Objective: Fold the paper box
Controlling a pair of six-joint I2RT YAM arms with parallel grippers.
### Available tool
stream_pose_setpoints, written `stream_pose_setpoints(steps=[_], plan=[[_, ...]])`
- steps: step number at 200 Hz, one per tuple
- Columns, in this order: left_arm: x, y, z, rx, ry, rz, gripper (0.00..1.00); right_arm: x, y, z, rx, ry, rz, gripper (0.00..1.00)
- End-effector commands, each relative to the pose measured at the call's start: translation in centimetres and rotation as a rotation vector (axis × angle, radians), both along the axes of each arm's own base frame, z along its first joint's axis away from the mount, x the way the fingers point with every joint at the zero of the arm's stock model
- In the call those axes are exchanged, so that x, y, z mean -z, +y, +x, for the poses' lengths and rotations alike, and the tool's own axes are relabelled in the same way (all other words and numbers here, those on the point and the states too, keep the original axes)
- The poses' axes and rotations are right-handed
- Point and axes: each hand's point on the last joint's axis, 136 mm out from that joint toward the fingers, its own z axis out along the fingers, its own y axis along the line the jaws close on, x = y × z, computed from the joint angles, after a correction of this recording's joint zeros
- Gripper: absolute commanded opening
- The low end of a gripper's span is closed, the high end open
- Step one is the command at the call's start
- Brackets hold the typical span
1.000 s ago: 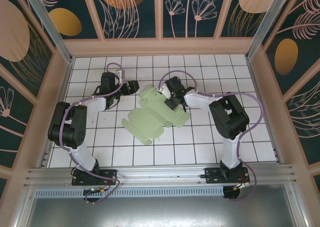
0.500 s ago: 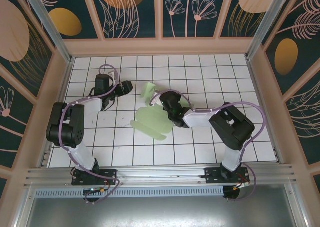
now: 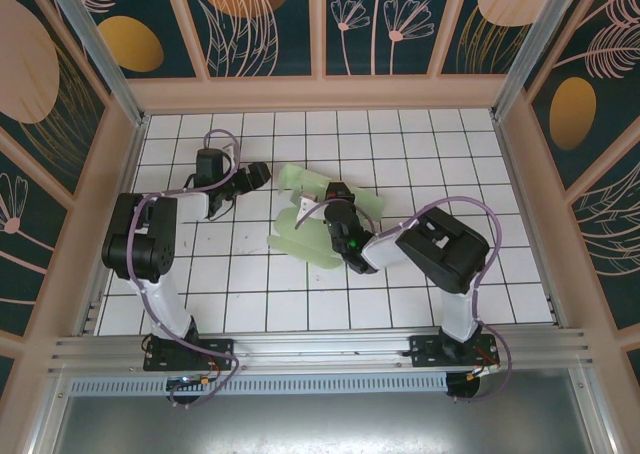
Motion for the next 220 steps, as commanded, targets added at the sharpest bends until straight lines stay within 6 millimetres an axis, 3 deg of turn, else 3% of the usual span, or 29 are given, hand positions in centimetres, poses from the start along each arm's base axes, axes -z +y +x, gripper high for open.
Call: stream_pose_setpoints(steps=[1, 36, 72, 93, 145, 182, 211, 220], plan=[[-0.7, -0.7, 1.1, 0.039, -0.019, -0.053, 0.78, -1.3, 0.1, 0.1, 0.007, -0.075, 0.031, 0.00], [-0.2, -2.0, 1.5, 0.111, -0.001, -0.088, 0.77, 0.1, 0.0, 0.4, 0.015, -0.057, 0.018, 0.00], [-0.2, -3.6, 1.6, 0.197, -0.006, -0.080, 0.74, 0.3, 0.1, 0.7, 0.016, -0.047, 0.024, 0.00], [0.1, -4.9, 0.9, 0.265, -0.013, -0.055, 0.74, 0.3, -0.1, 0.8, 0.023, -0.039, 0.029, 0.00], [0.0, -6.3, -1.1, 0.381, -0.047, -0.049, 0.66, 0.6, -0.4, 0.7, 0.022, -0.003, 0.049, 0.00], [0.0, -6.9, -2.7, 0.438, -0.079, -0.024, 0.65, 0.5, -0.7, 0.9, 0.033, -0.003, 0.054, 0.00], [-1.9, -7.3, -2.6, 0.449, -0.206, -0.030, 0.65, 0.4, -0.8, 1.1, 0.038, -0.003, 0.065, 0.00], [-1.2, -7.5, -3.3, 0.462, -0.200, -0.030, 0.65, 0.4, -0.7, 1.2, 0.038, -0.003, 0.065, 0.00]])
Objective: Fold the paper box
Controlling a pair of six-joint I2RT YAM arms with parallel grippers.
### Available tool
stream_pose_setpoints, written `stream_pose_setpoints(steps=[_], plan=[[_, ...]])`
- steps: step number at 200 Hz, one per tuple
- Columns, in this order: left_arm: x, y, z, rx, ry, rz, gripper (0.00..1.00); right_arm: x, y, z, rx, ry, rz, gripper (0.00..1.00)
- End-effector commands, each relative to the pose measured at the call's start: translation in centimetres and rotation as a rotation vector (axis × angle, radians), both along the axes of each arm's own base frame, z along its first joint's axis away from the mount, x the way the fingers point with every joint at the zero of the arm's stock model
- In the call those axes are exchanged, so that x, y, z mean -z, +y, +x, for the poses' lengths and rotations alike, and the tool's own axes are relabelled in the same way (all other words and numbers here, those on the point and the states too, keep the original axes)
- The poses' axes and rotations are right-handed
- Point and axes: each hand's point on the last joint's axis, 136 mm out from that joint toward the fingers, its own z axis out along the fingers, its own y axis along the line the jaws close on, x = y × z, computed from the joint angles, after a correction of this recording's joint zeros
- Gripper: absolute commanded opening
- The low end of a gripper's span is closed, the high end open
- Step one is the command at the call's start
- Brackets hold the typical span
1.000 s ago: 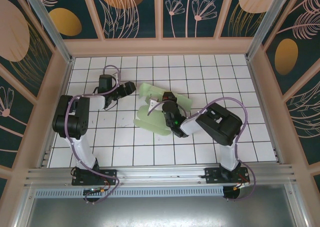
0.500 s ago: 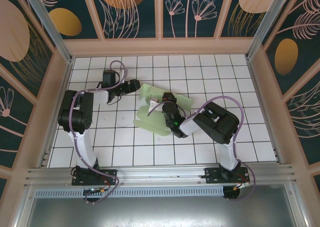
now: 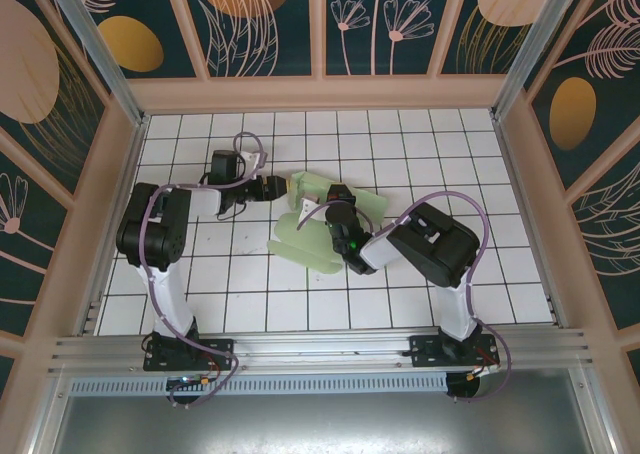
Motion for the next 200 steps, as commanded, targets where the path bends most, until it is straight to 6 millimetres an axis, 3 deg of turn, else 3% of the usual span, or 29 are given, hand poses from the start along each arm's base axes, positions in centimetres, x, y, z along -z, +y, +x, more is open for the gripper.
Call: stream_pose_setpoints(steps=[1, 50, 136, 200], plan=[[-2.5, -1.1, -0.2, 0.067, -0.143, -0.028, 0.65, -1.3, -0.1, 0.4, 0.016, -0.015, 0.062, 0.00], [-2.9, -3.3, -1.4, 0.159, -0.226, -0.005, 0.64, -1.3, -0.2, 0.5, 0.022, -0.008, 0.066, 0.00], [-3.5, -3.0, -2.2, 0.152, -0.319, 0.038, 0.69, -1.5, 0.2, 0.2, 0.003, 0.054, 0.119, 0.00], [-2.3, -3.7, -2.3, 0.178, -0.281, 0.050, 0.57, -1.3, 0.8, -0.1, -0.021, 0.097, 0.135, 0.00]])
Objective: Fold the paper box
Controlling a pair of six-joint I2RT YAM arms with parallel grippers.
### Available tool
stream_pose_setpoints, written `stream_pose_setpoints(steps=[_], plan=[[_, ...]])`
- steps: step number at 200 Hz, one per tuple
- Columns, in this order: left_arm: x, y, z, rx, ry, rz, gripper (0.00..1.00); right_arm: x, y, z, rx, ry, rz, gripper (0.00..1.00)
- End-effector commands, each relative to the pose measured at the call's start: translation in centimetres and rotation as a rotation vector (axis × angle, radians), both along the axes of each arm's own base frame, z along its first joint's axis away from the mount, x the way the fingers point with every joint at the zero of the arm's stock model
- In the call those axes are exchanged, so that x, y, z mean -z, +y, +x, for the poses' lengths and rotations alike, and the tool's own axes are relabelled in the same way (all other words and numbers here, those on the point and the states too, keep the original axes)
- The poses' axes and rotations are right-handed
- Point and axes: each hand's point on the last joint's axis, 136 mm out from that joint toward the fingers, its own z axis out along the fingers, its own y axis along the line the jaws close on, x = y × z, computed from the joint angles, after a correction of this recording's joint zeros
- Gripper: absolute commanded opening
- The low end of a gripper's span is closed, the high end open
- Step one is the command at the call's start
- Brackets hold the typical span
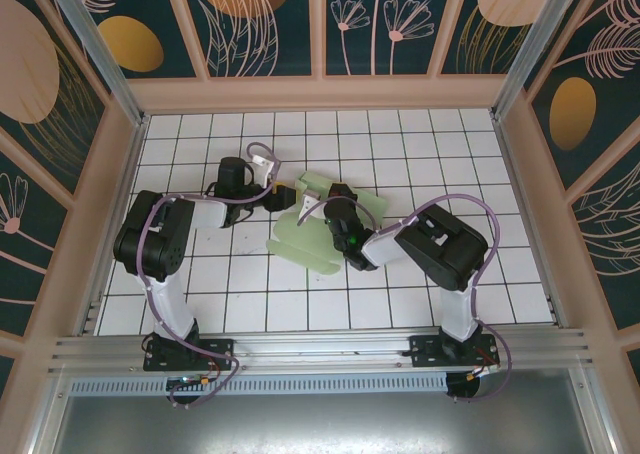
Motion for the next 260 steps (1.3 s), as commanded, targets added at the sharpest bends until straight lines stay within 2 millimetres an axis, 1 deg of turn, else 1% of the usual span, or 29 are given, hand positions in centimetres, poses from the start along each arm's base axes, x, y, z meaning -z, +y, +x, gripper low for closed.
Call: stream_pose_setpoints(steps=[1, 6, 12, 29, 74, 77, 81, 109, 131, 152, 183, 212, 221, 234, 250, 260], plan=[[-0.1, -0.5, 0.2, 0.023, -0.027, 0.014, 0.56, -1.4, 0.7, 0.0, -0.019, 0.025, 0.081, 0.00], [0.0, -0.6, 0.2, 0.027, -0.023, 0.017, 0.51, -1.4, 0.8, -0.1, -0.023, 0.033, 0.088, 0.00], [0.2, -0.6, 0.2, 0.028, -0.019, 0.019, 0.50, -1.4, 0.8, -0.1, -0.026, 0.047, 0.091, 0.00], [0.5, -0.7, 0.1, 0.031, -0.015, 0.021, 0.49, -1.4, 1.2, -0.2, -0.030, 0.078, 0.106, 0.00], [0.8, -0.8, 0.0, 0.034, -0.007, 0.022, 0.44, -1.4, 1.8, 0.0, -0.035, 0.079, 0.099, 0.00], [0.7, -0.9, 0.0, 0.034, -0.009, 0.023, 0.41, -1.4, 1.8, 0.0, -0.036, 0.079, 0.100, 0.00], [0.8, -0.9, 0.0, 0.036, -0.009, 0.023, 0.40, -1.4, 1.9, -0.1, -0.037, 0.080, 0.101, 0.00], [1.2, -0.9, 0.1, 0.036, 0.002, 0.030, 0.38, -1.3, 2.2, -0.1, -0.038, 0.092, 0.099, 0.00], [1.3, -0.9, 0.1, 0.032, -0.001, 0.034, 0.38, -1.0, 2.1, 0.1, -0.021, 0.103, 0.088, 0.00], [1.5, -0.7, 0.2, 0.019, -0.012, 0.049, 0.42, -0.9, 2.4, 0.1, -0.019, 0.119, 0.094, 0.00], [1.6, -0.3, 0.6, -0.001, -0.021, 0.070, 0.41, -1.0, 3.1, 0.0, -0.025, 0.152, 0.113, 0.00], [2.0, -0.1, 1.0, -0.018, -0.017, 0.089, 0.40, -0.6, 3.7, -0.2, -0.030, 0.188, 0.123, 0.00], [2.1, -0.1, 1.0, -0.019, -0.017, 0.092, 0.42, -0.5, 3.8, -0.2, -0.028, 0.203, 0.129, 0.00], [2.2, 0.1, 1.1, -0.026, -0.019, 0.098, 0.48, -0.2, 3.9, -0.2, -0.025, 0.232, 0.136, 0.00], [2.3, 0.2, 1.1, -0.033, -0.021, 0.104, 0.48, 0.0, 4.0, -0.2, -0.024, 0.250, 0.145, 0.00], [2.3, 0.2, 1.2, -0.037, -0.023, 0.106, 0.46, 0.1, 4.1, -0.2, -0.023, 0.252, 0.143, 0.00]])
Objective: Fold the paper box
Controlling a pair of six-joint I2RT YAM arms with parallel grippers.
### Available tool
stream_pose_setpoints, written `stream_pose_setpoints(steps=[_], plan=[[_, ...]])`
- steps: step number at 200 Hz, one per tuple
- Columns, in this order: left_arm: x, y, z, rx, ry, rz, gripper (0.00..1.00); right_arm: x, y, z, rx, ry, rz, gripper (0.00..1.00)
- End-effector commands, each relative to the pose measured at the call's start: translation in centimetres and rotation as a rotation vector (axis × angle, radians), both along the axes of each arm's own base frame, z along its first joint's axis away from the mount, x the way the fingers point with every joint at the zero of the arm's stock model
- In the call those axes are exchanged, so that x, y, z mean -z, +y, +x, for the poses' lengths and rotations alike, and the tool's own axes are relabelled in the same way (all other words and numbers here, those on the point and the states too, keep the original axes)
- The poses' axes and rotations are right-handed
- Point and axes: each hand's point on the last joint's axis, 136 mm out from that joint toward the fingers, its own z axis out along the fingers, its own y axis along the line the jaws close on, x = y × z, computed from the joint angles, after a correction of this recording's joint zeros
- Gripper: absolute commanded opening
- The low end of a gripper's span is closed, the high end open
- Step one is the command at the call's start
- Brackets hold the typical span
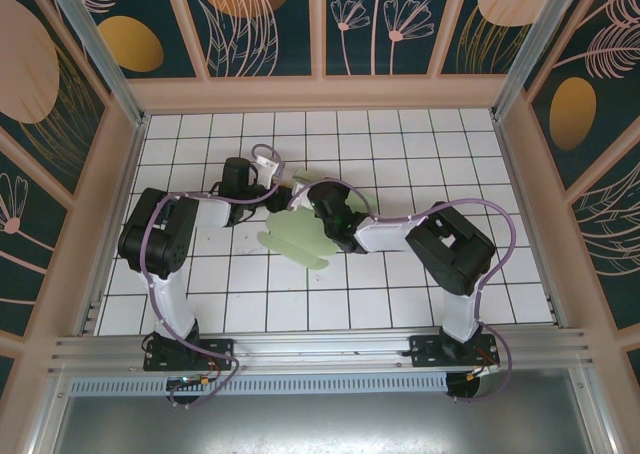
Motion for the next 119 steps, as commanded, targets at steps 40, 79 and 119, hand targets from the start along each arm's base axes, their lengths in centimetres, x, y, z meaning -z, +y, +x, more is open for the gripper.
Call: stream_pose_setpoints(steps=[40, 79, 119], plan=[[0.78, 0.14, 0.83, -0.029, 0.000, 0.027, 0.41, 0.68, 1.99, -0.85, -0.043, 0.082, 0.070, 0.00], [0.79, 0.15, 1.01, -0.033, 0.000, 0.025, 0.37, 0.71, 2.23, -0.98, -0.048, 0.092, 0.066, 0.00], [0.78, 0.01, 1.03, -0.028, 0.008, 0.020, 0.30, 1.27, 2.06, -0.65, -0.034, 0.071, 0.018, 0.00]])
